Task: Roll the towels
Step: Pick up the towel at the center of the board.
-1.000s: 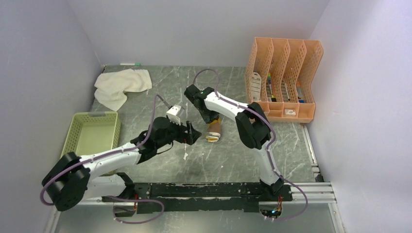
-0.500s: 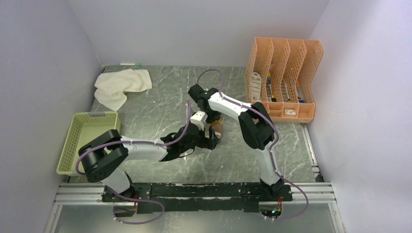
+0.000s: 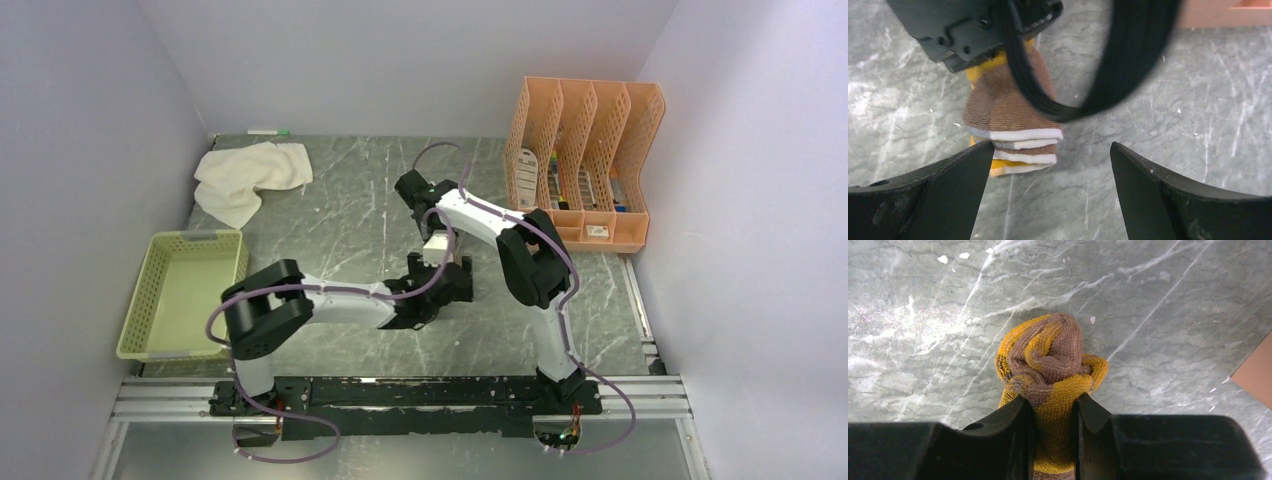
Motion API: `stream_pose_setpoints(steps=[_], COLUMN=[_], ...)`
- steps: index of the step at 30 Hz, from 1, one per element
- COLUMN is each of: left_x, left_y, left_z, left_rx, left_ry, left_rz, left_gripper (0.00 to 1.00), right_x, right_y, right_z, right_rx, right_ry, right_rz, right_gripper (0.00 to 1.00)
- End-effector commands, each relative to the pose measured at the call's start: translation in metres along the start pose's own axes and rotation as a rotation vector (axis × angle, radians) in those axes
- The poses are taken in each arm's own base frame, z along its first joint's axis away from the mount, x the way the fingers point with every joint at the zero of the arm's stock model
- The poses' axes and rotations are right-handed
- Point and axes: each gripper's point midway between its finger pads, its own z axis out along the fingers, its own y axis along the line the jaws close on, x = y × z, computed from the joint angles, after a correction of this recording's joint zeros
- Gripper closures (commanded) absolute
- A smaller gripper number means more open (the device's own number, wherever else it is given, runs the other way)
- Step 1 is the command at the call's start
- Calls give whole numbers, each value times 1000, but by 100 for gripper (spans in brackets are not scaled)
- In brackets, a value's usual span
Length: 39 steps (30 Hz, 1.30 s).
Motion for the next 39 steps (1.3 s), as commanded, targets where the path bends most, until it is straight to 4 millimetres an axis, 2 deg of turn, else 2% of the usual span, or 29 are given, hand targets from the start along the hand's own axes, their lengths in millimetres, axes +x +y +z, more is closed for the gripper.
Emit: stream_pose_setpoints(steps=[1,3,8,10,15,17,19,22,24,30,33,39], left_x=[8,7,-2,-3,-23,-26,-28,-23,-20,-21,-26,-19], left_y=[24,24,18,23,19,20,7,-20,-29,-11,-7,-1], left_z=[2,-4,-11,-18,-44,-48,-50,-49,-47,-27,-23,-7], left_rx=[-266,-290,-157,-117,12,24,101,244,281,201,164,117], left_ry=[-81,-151,-257,-281,-365,-377,-382,-364,-351,-321,-340,-321], left_rz=[62,58,36,50,53,66,113,218,236,156,157,181], left_gripper=[1,1,1,1,1,1,1,1,1,1,1,1], right_x=[65,65,67,69,71,71,72,72,72,75,77,79], right_y=[13,15,18,18,20,21,23,23,23,24,24,27], right_z=[56,57,58,59,60,61,62,63,62,61,62,62], right_rx=[-11,-21,-43,-46,-55,-59,-65,-68,-68,-78,-83,-93], right_ry=[207,207,213,216,218,219,222,225,225,229,230,232], right_rz=[-39,-39,-42,-47,-50,-48,-47,-50,-53,-56,-56,-55], right_gripper=[87,87,87,87,87,87,87,87,87,86,86,86])
